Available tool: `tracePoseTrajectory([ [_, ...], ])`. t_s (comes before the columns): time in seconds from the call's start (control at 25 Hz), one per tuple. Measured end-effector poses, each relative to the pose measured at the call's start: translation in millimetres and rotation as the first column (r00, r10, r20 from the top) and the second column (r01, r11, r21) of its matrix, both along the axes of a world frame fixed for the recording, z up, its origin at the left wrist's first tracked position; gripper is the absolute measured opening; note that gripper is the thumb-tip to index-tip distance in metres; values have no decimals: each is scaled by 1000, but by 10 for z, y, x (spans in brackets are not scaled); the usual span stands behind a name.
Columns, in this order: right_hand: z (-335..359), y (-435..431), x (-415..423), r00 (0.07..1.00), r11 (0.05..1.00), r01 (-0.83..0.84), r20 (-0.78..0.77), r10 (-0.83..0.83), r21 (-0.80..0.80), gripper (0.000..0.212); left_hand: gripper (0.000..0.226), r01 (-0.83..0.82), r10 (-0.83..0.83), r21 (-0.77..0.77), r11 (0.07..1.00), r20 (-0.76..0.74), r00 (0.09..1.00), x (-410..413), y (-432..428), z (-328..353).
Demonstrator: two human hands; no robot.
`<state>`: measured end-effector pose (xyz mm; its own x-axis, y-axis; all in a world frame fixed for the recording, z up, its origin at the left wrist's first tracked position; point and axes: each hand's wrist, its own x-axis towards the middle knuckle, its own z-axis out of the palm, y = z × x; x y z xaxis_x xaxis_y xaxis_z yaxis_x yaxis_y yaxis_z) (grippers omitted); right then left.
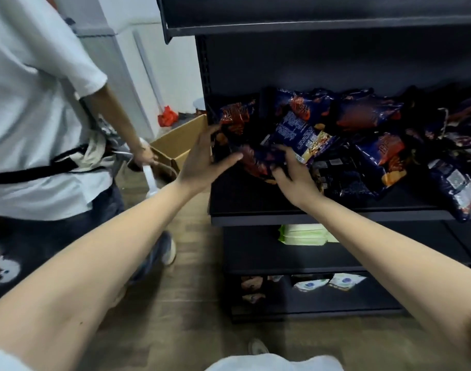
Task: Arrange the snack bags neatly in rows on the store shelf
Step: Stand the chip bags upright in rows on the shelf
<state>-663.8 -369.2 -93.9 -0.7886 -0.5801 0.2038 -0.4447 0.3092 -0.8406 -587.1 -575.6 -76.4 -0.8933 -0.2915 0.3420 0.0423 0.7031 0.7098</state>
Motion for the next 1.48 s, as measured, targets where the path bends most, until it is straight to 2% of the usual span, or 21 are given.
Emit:
tracePoseTrajectory([
  [0.08, 88, -47, -72, 965, 982, 140, 241, -106, -130, 48, 61, -12, 17, 217, 976, -17, 1000, -75, 17, 88],
  [0.12, 88, -73, -122, 913, 961, 223, 379, -148, -161, 48, 63, -12, 20, 305, 952, -21, 1000, -91, 19, 114],
  [0.2, 92, -118, -237, 801, 914, 355, 569, -188, -198, 37, 66, -1, -4, 389, 921, 12, 1000, -121, 18, 156],
  [0.24, 93, -144, -281, 757, 897, 395, 623, -196, -197, 37, 56, 18, -42, 403, 915, 51, 998, -126, 16, 155],
  [0.32, 98, -187, -301, 714, 902, 403, 670, -204, -155, 45, 30, 83, -154, 413, 907, 141, 978, -121, 44, 113],
  [0.44, 28, -265, -262, 700, 931, 349, 690, -185, -104, 47, 36, 138, -268, 470, 872, 223, 937, -86, 69, -7],
  [0.52, -6, -329, -221, 727, 949, 301, 666, -168, -90, 37, 48, 142, -293, 501, 854, 237, 926, -68, 34, -85],
  [0.6, -34, -389, -206, 771, 955, 278, 616, -160, -100, 23, 61, 108, -268, 548, 830, 221, 938, -49, -39, -150],
  [0.64, -64, -408, -211, 809, 955, 264, 570, -144, -133, 20, 59, 88, -250, 588, 804, 200, 947, -38, -77, -168],
  [0.68, -94, -408, -215, 876, 958, 231, 465, -129, -169, 19, 52, 77, -237, 626, 776, 177, 955, -24, -108, -164],
  [0.76, -136, -386, -230, 996, 988, 79, 50, -73, -130, 27, 49, 17, -165, 698, 716, 146, 975, -33, -212, -186],
  [0.8, -162, -364, -257, 982, 998, 21, -187, -30, -53, 33, 53, -28, -118, 726, 687, 149, 982, -46, -260, -189],
  [0.84, -173, -356, -287, 916, 999, 12, -401, 4, 37, 37, 56, -62, -80, 738, 672, 156, 984, -63, -311, -204],
  [0.92, -169, -367, -412, 698, 971, 123, -713, 61, 204, 47, 52, -105, -24, 736, 668, 163, 986, -107, -382, -225],
  [0.96, -169, -373, -501, 627, 930, 190, -768, 130, 313, 52, 48, -118, -9, 719, 685, 171, 985, -138, -415, -243],
  [1.0, -151, -367, -566, 603, 870, 245, -770, 209, 428, 58, 43, -121, -3, 707, 697, 171, 985, -178, -456, -283],
  [1.08, -178, -297, -735, 601, 745, 321, -734, 317, 585, 69, 39, -117, -16, 694, 711, 182, 983, -248, -500, -321],
  [1.16, -209, -150, -922, 612, 680, 364, -714, 340, 636, 74, 46, -149, -4, 705, 693, 211, 978, -351, -538, -374],
  [1.28, -198, 87, -1182, 654, 705, 351, -700, 286, 616, 71, 38, -146, -28, 718, 681, 225, 974, -488, -466, -359],
  [1.36, -200, 170, -1285, 665, 703, 355, -695, 272, 616, 70, 34, -163, -12, 667, 727, 250, 968, -570, -391, -359],
  [1.48, -245, 165, -1349, 663, 717, 355, -702, 260, 600, 68, 52, -302, 153, 575, 760, 294, 943, -727, -378, -408],
])
